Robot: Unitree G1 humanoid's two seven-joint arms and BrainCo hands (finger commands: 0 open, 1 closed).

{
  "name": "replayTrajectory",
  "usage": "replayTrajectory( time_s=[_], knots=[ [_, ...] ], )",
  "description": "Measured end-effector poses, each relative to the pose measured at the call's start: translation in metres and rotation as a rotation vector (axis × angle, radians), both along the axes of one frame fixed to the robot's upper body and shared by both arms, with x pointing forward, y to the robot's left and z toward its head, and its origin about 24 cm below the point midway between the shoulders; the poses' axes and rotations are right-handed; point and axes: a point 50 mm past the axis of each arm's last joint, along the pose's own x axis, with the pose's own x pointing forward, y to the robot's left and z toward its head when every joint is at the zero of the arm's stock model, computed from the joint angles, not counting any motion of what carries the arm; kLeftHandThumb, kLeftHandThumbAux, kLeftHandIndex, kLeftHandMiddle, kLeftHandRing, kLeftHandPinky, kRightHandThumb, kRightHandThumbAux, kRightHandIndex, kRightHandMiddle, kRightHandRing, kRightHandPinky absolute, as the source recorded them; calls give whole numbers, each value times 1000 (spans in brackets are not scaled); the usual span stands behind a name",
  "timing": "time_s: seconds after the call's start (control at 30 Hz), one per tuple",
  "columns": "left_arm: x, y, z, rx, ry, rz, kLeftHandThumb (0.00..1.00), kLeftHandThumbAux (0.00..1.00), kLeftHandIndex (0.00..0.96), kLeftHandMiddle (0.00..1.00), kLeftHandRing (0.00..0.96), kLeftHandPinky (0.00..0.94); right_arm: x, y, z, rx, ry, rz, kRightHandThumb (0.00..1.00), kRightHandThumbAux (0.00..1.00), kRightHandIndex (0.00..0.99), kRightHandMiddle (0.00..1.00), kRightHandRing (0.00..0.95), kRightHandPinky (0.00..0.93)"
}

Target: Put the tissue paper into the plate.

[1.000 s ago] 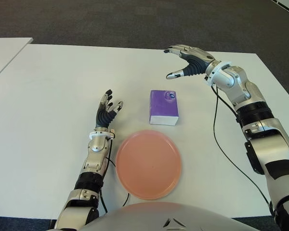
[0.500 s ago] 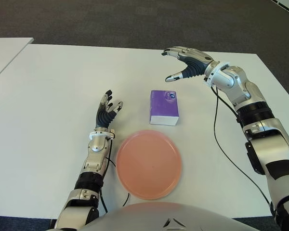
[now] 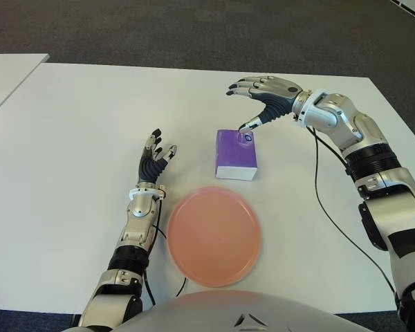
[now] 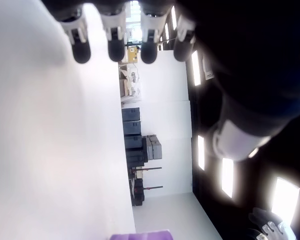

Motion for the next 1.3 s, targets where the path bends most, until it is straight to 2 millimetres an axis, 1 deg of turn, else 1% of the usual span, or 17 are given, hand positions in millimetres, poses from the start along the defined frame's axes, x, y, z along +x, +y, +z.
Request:
replayTrajectory(
  time_s=[0.07, 0.23, 0.5, 0.57, 0.63, 0.9, 1.17, 1.3],
  knots=[
    [0, 0, 0, 1, -1, 0, 162, 624, 72, 67, 51, 51, -1, 1, 1, -29, -13, 18, 561, 240, 0, 0, 0, 0],
    [0, 1, 0, 2, -1, 0, 165, 629, 74, 68, 50, 49, -3, 5, 1, -60, -40, 70, 574, 223, 0, 0, 0, 0],
    [2, 0, -2, 0, 9, 0, 189, 623, 78, 72, 51, 59, -9, 13, -3, -79, -43, 132, 570, 218, 0, 0, 0, 0],
    [1, 0, -2, -1, 13, 0, 194, 618, 81, 73, 53, 65, -12, 16, -3, -94, -42, 145, 548, 220, 0, 0, 0, 0],
    [1, 0, -3, -3, 14, 1, 197, 615, 83, 73, 54, 68, -16, 19, -7, -120, -26, 151, 537, 222, 0, 0, 0, 0],
    [2, 0, -2, -7, 16, 2, 192, 628, 79, 70, 49, 52, -24, 25, -33, -226, 76, 135, 496, 213, 0, 0, 0, 0],
    [2, 0, -1, -8, 16, 2, 160, 653, 64, 64, 43, 33, -30, 26, -42, -259, 81, 132, 471, 235, 0, 0, 0, 0],
    [3, 0, 0, -7, 12, 2, 157, 654, 65, 64, 45, 44, -35, 27, -51, -271, 96, 135, 447, 256, 0, 0, 0, 0]
  ],
)
